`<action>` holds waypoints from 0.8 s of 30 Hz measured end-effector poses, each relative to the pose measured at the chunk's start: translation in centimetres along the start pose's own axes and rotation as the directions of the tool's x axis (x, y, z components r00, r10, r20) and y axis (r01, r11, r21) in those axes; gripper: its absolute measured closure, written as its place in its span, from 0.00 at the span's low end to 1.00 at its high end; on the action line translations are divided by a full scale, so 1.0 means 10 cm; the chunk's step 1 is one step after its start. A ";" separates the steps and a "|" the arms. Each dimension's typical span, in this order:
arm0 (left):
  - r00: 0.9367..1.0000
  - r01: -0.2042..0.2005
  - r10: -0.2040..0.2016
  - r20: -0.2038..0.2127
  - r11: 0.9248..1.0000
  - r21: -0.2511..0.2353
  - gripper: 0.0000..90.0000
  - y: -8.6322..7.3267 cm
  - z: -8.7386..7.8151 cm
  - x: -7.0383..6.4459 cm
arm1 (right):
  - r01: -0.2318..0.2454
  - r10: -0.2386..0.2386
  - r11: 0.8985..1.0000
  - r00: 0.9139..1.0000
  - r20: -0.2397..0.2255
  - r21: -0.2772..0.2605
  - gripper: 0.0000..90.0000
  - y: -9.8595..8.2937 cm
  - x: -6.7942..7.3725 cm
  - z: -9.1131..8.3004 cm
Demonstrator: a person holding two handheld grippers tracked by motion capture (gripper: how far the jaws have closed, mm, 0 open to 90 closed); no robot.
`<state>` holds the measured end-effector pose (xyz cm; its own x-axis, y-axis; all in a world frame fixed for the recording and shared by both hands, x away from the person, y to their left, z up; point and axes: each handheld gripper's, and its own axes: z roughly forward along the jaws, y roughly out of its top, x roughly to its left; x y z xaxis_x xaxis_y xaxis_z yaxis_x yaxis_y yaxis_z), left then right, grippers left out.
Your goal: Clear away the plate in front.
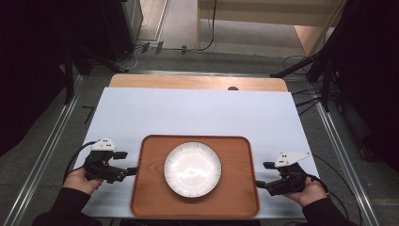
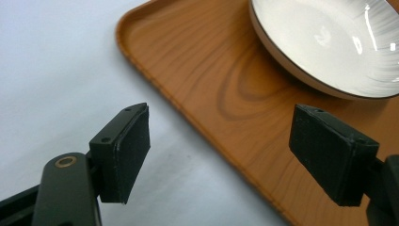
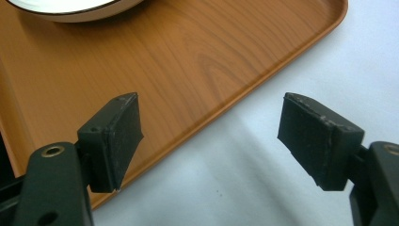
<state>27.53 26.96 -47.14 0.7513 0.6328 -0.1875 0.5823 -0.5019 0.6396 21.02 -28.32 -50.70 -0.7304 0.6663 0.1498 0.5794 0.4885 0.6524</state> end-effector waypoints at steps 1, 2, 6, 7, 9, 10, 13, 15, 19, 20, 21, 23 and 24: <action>1.000 0.004 -0.004 0.001 1.000 -0.008 0.24 -0.01 -0.01 0.02 | 0.000 0.000 1.000 1.000 0.000 0.000 0.25 0.00 0.00 0.00; 1.000 0.006 -0.006 -0.004 1.000 -0.014 0.24 -0.02 -0.03 0.03 | 0.000 0.000 1.000 1.000 0.000 0.000 0.25 0.00 0.00 0.00; 1.000 0.011 -0.012 -0.022 1.000 -0.028 0.25 -0.07 -0.08 0.09 | -0.001 0.001 1.000 1.000 0.002 -0.001 0.25 0.00 0.00 0.00; 1.000 0.010 -0.010 -0.024 1.000 -0.030 0.25 -0.08 -0.09 0.10 | 0.002 -0.002 1.000 1.000 0.002 -0.001 0.25 0.00 0.00 -0.01; 0.999 0.010 -0.011 -0.031 0.999 -0.035 0.25 -0.10 -0.11 0.12 | -0.001 0.001 1.000 1.000 0.004 -0.002 0.25 0.00 0.00 -0.01; 0.999 0.007 -0.009 -0.033 0.999 -0.040 0.25 -0.11 -0.12 0.14 | 0.003 -0.003 1.000 1.000 0.005 -0.005 0.25 0.00 0.00 -0.01; 0.999 0.018 -0.021 -0.038 0.998 -0.062 0.25 -0.13 -0.15 0.17 | 0.000 0.000 1.000 1.000 0.005 -0.010 0.25 0.00 0.00 -0.01; 0.999 0.022 -0.025 -0.043 0.997 -0.070 0.25 -0.15 -0.17 0.19 | 0.000 0.000 1.000 1.000 0.007 -0.010 0.25 0.00 -0.01 -0.01; 0.999 0.017 -0.021 -0.042 0.996 -0.089 0.26 -0.17 -0.17 0.23 | -0.001 0.001 1.000 1.000 0.008 -0.009 0.25 0.00 -0.01 -0.01; 0.999 0.021 -0.025 -0.037 0.995 -0.096 0.26 -0.18 -0.17 0.23 | -0.001 0.001 1.000 1.000 0.008 -0.008 0.25 0.00 -0.01 -0.01; 0.999 0.025 -0.029 -0.036 0.994 -0.106 0.26 -0.18 -0.18 0.24 | -0.001 0.001 1.000 1.000 0.009 -0.008 0.25 0.00 0.00 -0.01; 0.999 0.033 -0.038 -0.037 0.992 -0.121 0.26 -0.18 -0.18 0.25 | -0.001 0.001 1.000 1.000 0.007 -0.007 0.25 0.00 0.00 -0.01; 0.998 0.038 -0.043 -0.038 0.992 -0.120 0.26 -0.18 -0.18 0.25 | -0.001 0.001 1.000 1.000 0.007 -0.006 0.25 0.00 0.00 -0.01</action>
<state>27.78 30.55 -47.41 0.7134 0.6756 -0.1862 0.5688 -0.4029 0.7170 20.98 -28.43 -50.63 -0.7273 0.6708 0.1449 0.5777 0.4845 0.6569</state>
